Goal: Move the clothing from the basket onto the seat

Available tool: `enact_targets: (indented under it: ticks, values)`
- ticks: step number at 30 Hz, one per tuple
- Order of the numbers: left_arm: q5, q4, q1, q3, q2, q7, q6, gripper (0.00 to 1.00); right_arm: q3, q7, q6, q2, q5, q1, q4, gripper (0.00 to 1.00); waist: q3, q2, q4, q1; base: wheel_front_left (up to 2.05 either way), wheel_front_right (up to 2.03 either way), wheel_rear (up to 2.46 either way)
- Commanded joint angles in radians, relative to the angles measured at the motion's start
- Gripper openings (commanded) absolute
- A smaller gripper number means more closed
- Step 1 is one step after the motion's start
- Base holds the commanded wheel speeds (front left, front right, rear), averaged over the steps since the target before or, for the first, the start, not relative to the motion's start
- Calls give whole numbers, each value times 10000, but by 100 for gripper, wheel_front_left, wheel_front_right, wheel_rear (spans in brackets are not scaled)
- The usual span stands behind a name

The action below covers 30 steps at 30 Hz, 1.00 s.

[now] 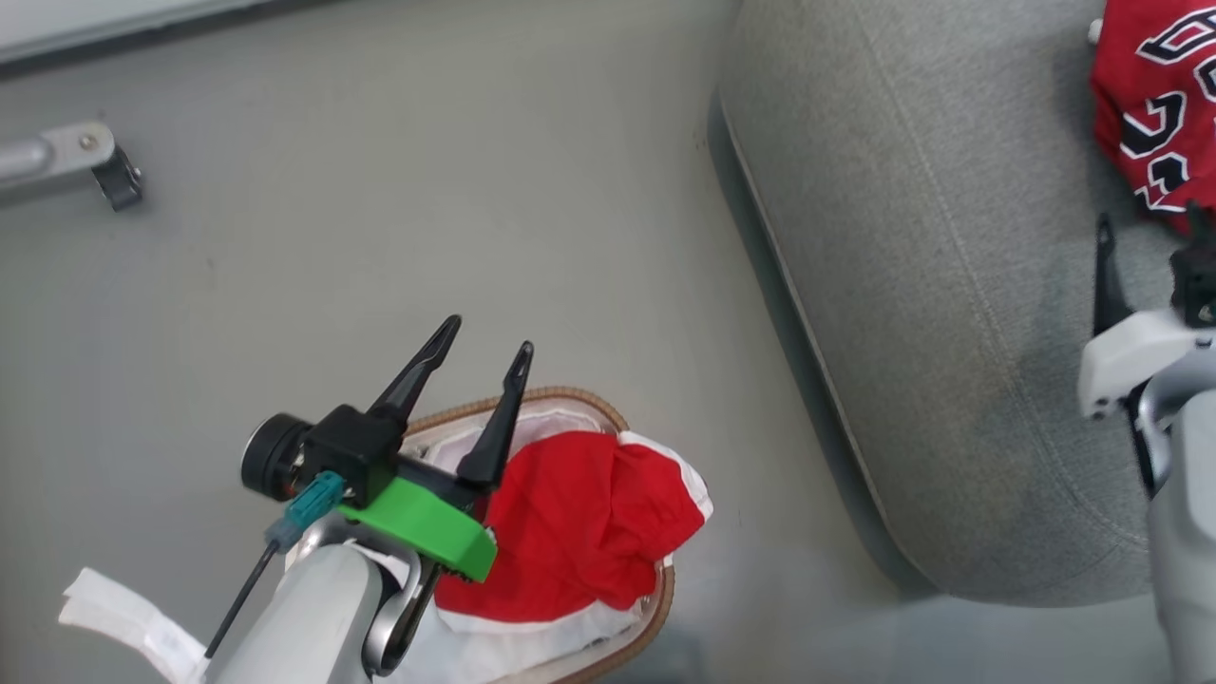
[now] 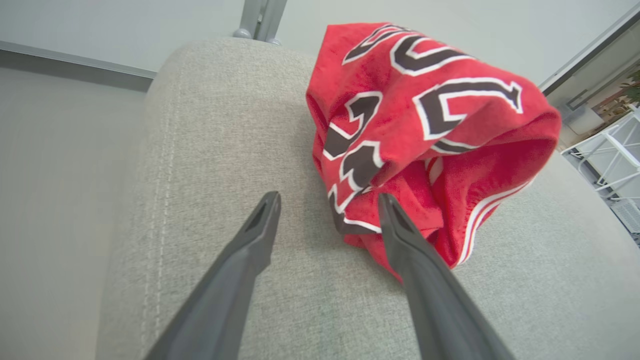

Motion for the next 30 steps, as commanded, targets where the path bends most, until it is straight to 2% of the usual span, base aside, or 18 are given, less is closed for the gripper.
enact_targets:
  ticks: [1,8,16,24,30]
  values:
    - [50,117,309,257,-71,-2,5,100,150,-43,-17,122,450,483,-176,100,-1067,0,-89,0,0,0,0]
    - [242,595,1198,1862,-433,-3,5,100,1857,-47,-17,180,2184,1479,-1256,100,-2096,0,248,0,0,0,0]
    - [990,1025,1932,4050,-766,-3,9,100,3639,-47,-16,615,3043,1868,-1915,100,-2706,0,998,0,0,0,0]
    - [1746,1188,2350,5618,-1259,-3,7,100,4390,-37,-16,905,3312,2199,-2266,100,-3120,0,1779,0,0,0,0]
    - [1962,1109,2826,5943,-1449,-3,9,100,4573,-37,-16,1039,3426,2666,-2214,100,-3402,0,2025,0,0,0,0]
